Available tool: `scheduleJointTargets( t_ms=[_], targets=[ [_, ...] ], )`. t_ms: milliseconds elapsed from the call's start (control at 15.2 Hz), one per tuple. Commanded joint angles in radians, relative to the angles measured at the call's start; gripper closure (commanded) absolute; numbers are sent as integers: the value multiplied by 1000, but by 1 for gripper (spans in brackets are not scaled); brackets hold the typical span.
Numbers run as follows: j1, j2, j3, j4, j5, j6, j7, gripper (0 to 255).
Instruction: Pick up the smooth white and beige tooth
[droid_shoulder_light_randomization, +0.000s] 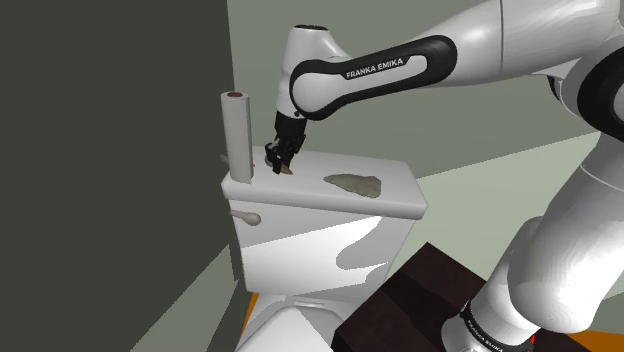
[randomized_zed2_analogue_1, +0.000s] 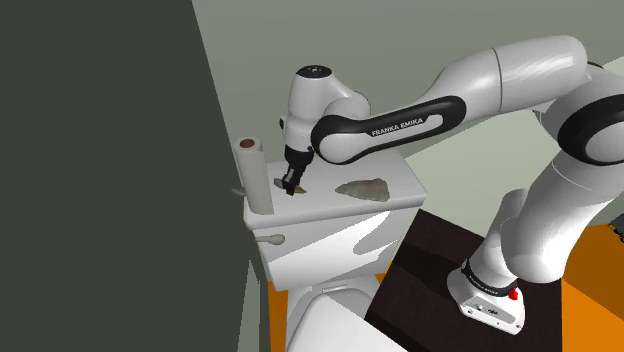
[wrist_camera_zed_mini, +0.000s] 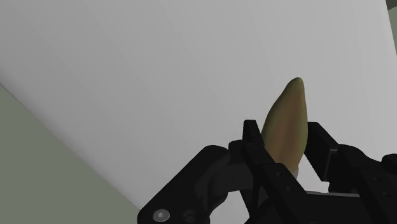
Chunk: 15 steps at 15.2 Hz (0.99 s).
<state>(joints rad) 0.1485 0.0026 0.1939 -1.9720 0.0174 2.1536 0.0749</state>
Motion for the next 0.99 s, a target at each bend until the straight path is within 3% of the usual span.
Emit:
scheduleJointTargets(
  t_ms=[0,924],
  targets=[
    [2,3,3,-4,2,-1,0,255],
    [-1,-25,-1,124,7,-155,-4,255]
  ],
)
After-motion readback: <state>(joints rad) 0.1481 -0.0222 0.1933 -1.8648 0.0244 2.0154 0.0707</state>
